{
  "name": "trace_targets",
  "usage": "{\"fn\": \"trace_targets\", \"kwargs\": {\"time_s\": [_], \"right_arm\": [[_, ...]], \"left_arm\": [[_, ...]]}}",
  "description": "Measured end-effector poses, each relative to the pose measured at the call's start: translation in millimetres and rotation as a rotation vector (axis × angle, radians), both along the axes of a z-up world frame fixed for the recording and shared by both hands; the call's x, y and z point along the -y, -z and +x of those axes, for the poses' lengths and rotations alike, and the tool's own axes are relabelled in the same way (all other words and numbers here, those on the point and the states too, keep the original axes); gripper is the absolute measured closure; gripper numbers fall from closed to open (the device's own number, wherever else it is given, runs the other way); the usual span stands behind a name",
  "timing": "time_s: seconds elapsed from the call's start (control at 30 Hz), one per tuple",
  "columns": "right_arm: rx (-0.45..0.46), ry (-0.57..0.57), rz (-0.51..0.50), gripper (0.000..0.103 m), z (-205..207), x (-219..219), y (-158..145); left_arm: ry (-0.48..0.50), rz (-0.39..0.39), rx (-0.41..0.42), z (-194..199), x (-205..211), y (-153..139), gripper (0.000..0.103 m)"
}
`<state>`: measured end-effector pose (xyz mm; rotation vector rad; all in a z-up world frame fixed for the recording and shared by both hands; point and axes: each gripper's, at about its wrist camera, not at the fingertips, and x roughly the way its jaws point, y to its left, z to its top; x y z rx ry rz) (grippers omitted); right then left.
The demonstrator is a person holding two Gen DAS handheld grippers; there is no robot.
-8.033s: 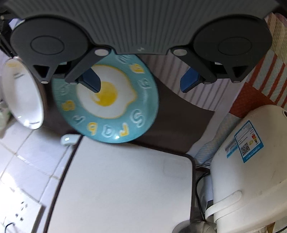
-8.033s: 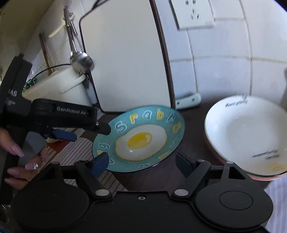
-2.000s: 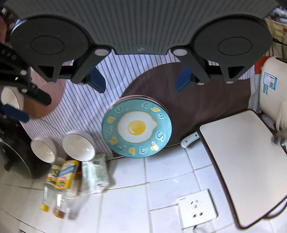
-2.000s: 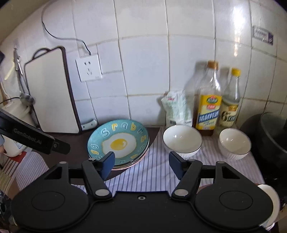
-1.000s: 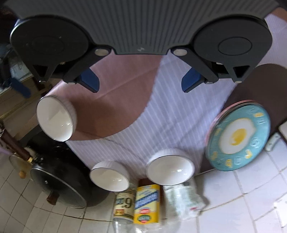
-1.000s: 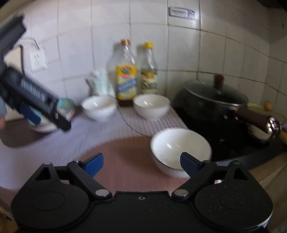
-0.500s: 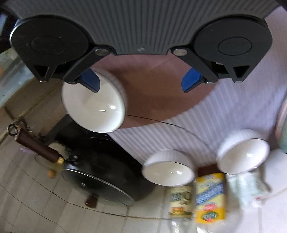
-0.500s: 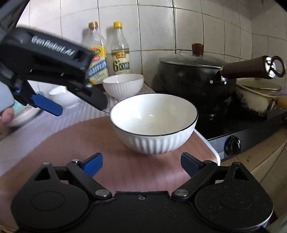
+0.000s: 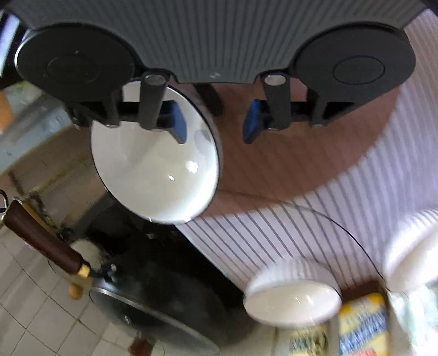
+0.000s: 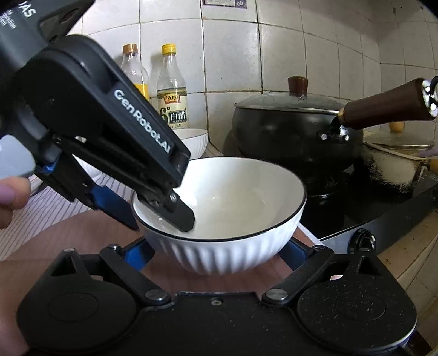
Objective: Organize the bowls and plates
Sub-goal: 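Close the left gripper on the white bowl rim and lift it, then carry the white bowl with the left gripper toward the plate stack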
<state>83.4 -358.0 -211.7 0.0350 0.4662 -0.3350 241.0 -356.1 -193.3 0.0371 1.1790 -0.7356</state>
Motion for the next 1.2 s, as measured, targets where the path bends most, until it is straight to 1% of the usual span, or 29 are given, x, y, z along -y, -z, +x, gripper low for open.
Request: {"fn": "trace_targets", "kwargs": {"time_s": [0.03,0.07,0.1,0.23,0.4,0.47,0.53,0.73,0.87,1.07,1.2], "right_arm": [[0.005,0.005,0.003,0.006,1.2,0.2,-0.1],[0.01,0.01,0.009,0.005,2.1,1.0,-0.7],[0.011,0.012,0.011,0.005,3.2,1.2,-0.9],[0.006,0.0,-0.016,0.005,6.5,-0.2,-1.9],[-0.018,-0.05,-0.043,0.005,10.0,-10.2,-11.2],[-0.025,-0.06,-0.039,0.005,10.8,-16.0,-16.6],[-0.009,-0.06,-0.03,0.005,9.9,-21.5,-21.8],[0.025,-0.083,-0.036,0.005,8.9,-45.1,-36.6],[0.033,-0.119,-0.039,0.005,10.0,-66.6,-47.0],[0.047,-0.194,-0.024,0.005,18.0,-97.8,-59.4],[0.054,-0.26,-0.013,0.005,27.8,-119.6,-63.1]], "left_arm": [[-0.015,-0.008,-0.022,2.5,-0.8,3.0,0.07],[-0.022,-0.017,-0.013,2.7,-1.5,2.7,0.073],[-0.018,-0.007,-0.01,2.9,-0.4,3.1,0.08],[-0.02,0.015,0.004,0.3,-1.5,1.6,0.084],[-0.035,0.066,0.018,-3.9,-7.1,-10.0,0.084],[-0.043,0.069,0.015,-4.9,-13.4,-16.5,0.084],[-0.054,0.053,0.022,-6.0,-21.5,-24.0,0.084],[-0.064,0.07,0.052,-11.5,-46.1,-43.9,0.084],[-0.079,0.079,0.07,-12.0,-68.9,-60.1,0.084],[-0.151,0.079,0.066,-8.0,-114.0,-84.1,0.084],[-0.192,0.09,0.089,-11.0,-143.4,-89.6,0.084]]}}
